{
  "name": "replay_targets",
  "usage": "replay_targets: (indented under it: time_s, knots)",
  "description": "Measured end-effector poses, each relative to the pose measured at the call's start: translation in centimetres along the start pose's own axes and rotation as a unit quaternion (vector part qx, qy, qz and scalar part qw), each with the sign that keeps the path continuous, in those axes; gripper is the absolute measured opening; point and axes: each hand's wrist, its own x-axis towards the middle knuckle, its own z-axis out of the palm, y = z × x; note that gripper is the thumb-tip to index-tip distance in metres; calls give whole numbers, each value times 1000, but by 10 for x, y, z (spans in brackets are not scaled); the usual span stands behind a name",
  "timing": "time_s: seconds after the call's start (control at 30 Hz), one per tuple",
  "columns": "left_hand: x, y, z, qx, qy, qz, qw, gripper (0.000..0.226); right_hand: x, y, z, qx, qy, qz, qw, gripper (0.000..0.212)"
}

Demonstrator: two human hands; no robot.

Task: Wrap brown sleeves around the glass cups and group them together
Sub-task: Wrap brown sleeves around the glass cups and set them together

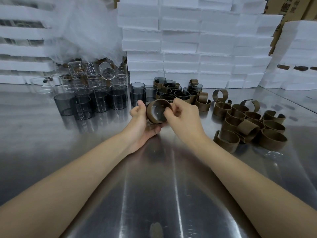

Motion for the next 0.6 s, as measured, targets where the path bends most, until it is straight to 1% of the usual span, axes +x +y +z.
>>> replay_targets:
  time_s: [0.13, 0.2, 0.3, 0.33, 0.4, 0.5, 0.6]
  knots:
    - [-1, -3, -2, 11, -35, 25, 999, 44, -1, -3, -1, -4, 30, -6, 1000, 39]
    - [0, -3, -2, 14, -56, 31, 998, 55, -1, -4, -1, -6, 37, -8, 999, 38]
    - [-4, 0, -1, 52, -97, 36, 993, 74, 1, -5, -3, -5, 49, -6, 999, 32]
    - [-5, 0, -1, 57, -109, 44, 991, 77, 1, -6, -3, -6, 52, -8, 999, 31]
    - [-7, -1, -2, 58, -124, 58, 989, 77, 0, -6, -3, -11, 51, -17, 998, 30]
    - [-8, -3, -3, 49, -119, 67, 989, 82, 0, -6, -2, -22, 41, -21, 999, 29]
    - [-7, -3, -5, 56, -126, 67, 988, 77, 1, -5, -4, -2, 31, -13, 999, 28]
